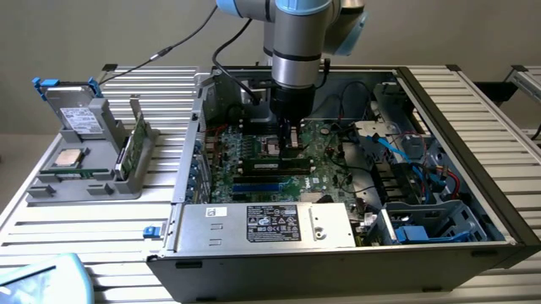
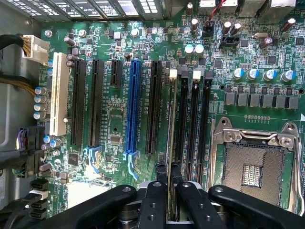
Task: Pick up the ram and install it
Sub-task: 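Insert the ram into the slot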
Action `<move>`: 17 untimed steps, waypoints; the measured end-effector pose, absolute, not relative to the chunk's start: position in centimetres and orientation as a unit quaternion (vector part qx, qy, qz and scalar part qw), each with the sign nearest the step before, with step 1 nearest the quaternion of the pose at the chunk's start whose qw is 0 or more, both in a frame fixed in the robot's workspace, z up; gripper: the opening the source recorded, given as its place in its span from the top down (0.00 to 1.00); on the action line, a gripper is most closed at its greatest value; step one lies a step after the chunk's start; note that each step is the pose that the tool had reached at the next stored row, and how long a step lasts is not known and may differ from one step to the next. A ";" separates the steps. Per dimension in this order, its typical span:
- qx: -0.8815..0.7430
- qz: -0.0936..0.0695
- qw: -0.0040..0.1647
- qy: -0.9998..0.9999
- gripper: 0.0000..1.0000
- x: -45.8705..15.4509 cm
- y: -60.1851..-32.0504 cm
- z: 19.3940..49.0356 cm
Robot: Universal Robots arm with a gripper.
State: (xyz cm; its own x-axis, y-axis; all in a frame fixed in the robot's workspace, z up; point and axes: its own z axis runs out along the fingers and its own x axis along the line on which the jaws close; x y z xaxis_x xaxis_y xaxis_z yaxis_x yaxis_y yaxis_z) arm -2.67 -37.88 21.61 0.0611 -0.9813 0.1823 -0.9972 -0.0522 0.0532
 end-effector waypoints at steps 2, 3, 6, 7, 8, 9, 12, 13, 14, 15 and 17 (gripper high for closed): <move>0.724 0.048 0.082 -0.683 0.86 -2.7 -37.9 21.6; 0.724 0.048 0.082 -0.683 0.86 -2.7 -37.9 21.6; 0.724 0.048 0.082 -0.683 0.86 -2.7 -37.9 21.6; 0.724 0.048 0.082 -0.683 0.86 -2.7 -37.9 21.6; 0.724 0.048 0.082 -0.683 0.86 -2.7 -37.9 21.6; 0.724 0.048 0.082 -0.683 0.86 -2.7 -37.9 21.6; 0.724 0.048 0.082 -0.683 0.72 -2.7 -37.9 21.6; 0.724 0.048 0.082 -0.683 0.66 -2.7 -37.9 21.6; 0.724 0.048 0.082 -0.683 0.66 -2.7 -37.9 21.6; 0.724 0.048 0.082 -0.683 0.60 -2.7 -37.9 21.6; 0.724 0.048 0.082 -0.683 0.55 -2.7 -37.9 21.7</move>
